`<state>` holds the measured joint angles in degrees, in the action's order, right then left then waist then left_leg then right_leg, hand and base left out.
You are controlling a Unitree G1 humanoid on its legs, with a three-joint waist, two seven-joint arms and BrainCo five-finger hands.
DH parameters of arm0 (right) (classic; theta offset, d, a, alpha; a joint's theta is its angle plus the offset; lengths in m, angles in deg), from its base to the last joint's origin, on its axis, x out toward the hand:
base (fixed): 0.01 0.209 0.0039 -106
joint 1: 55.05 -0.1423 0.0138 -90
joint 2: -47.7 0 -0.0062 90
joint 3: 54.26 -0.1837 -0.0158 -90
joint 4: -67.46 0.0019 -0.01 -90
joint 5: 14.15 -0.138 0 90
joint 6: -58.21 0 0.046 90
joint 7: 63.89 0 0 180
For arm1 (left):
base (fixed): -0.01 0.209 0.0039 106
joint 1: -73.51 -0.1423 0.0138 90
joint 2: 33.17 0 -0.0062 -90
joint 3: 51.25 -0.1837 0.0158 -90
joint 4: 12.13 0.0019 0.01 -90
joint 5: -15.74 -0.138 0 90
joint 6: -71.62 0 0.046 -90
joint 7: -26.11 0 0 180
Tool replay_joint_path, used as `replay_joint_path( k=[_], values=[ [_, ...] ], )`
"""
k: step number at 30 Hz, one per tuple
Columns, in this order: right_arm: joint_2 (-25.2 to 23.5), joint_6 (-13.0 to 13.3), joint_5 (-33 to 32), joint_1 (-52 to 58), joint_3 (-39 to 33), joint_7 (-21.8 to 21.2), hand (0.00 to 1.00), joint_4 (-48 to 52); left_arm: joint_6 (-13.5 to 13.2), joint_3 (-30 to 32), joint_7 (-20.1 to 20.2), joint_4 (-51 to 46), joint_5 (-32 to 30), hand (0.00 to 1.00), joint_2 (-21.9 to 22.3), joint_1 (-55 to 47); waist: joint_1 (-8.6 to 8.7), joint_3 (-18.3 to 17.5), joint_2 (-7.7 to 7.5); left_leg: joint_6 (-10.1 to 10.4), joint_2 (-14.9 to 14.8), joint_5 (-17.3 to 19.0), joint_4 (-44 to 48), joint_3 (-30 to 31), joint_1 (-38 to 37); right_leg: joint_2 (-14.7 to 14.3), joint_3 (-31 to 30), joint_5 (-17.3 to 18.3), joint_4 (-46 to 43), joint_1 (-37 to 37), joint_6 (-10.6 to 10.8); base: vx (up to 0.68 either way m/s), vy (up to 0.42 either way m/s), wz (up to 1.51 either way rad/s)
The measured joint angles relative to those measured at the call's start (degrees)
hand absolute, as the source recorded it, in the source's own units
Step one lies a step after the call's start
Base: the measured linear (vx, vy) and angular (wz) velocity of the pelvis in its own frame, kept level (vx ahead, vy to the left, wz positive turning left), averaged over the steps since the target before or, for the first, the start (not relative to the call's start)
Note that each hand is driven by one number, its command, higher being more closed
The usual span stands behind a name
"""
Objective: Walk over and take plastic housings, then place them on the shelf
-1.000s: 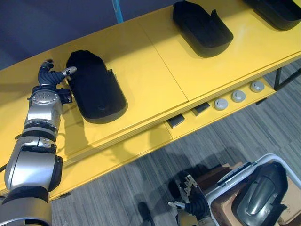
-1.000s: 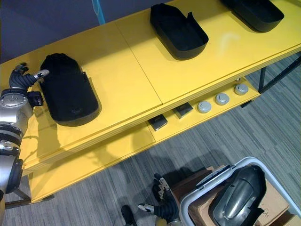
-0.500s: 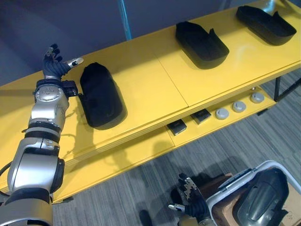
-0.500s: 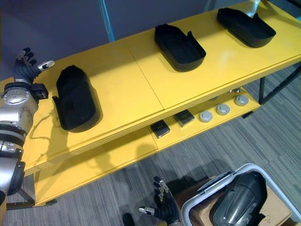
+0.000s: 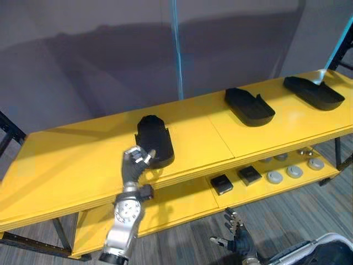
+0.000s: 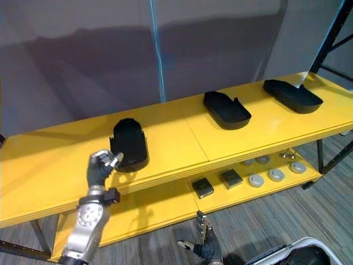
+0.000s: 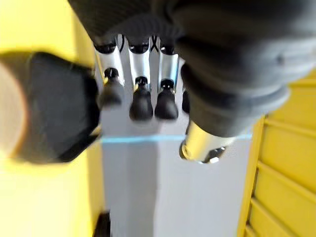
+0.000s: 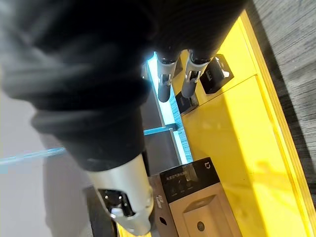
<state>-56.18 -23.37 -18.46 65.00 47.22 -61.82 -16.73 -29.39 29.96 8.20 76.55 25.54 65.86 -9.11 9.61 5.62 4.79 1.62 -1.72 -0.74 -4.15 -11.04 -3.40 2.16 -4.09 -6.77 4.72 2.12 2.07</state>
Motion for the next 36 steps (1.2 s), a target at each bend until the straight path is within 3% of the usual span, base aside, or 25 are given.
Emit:
replay_joint_path(
  k=[12, 19, 28, 36],
  values=[
    [0.33, 0.0, 0.4, 0.17, 0.03, 0.11, 0.0, 0.0, 0.69, -0.78, 0.51, 9.03, 0.21, 1.0, 0.86, 3.11, 0.55, -0.55, -0.22, 0.43, -0.98, -0.24, 0.3, -3.07, 2.76, -0.91, -1.36, -0.97, -0.21, 3.96, -0.45, 0.0, -0.015, -0.13],
    [1.83, 0.0, 0.46, 0.06, 0.03, 0.87, 0.0, -0.01, 1.12, 0.37, -1.21, 14.59, 0.22, 1.0, 0.85, 10.19, 0.8, 1.98, -0.37, 0.96, -1.16, 0.13, 0.56, -3.24, 3.66, -0.99, -1.6, -0.96, -0.05, 4.84, -0.46, 0.02, 0.004, -0.02],
    [2.47, 0.0, 0.43, -0.94, 0.03, 1.31, 0.0, -0.27, 1.61, 3.97, -3.18, 22.88, 2.02, 1.0, -3.54, 16.84, 1.59, 4.68, -0.92, 1.0, -1.12, 0.16, 0.51, -3.37, 4.45, -0.97, -1.78, -0.97, 0.01, 5.75, -0.48, 0.02, 0.013, -0.01],
    [2.51, 0.0, 0.38, -0.96, 0.03, 1.3, 0.0, -0.77, 1.59, 5.21, -3.29, 25.07, 3.53, 1.0, -4.48, 19.61, 2.08, 5.26, -1.37, 1.03, -1.1, 0.19, 0.51, -3.4, 4.58, -0.97, -1.83, -0.97, 0.03, 5.91, -0.48, 0.0, 0.0, 0.0]
  ],
)
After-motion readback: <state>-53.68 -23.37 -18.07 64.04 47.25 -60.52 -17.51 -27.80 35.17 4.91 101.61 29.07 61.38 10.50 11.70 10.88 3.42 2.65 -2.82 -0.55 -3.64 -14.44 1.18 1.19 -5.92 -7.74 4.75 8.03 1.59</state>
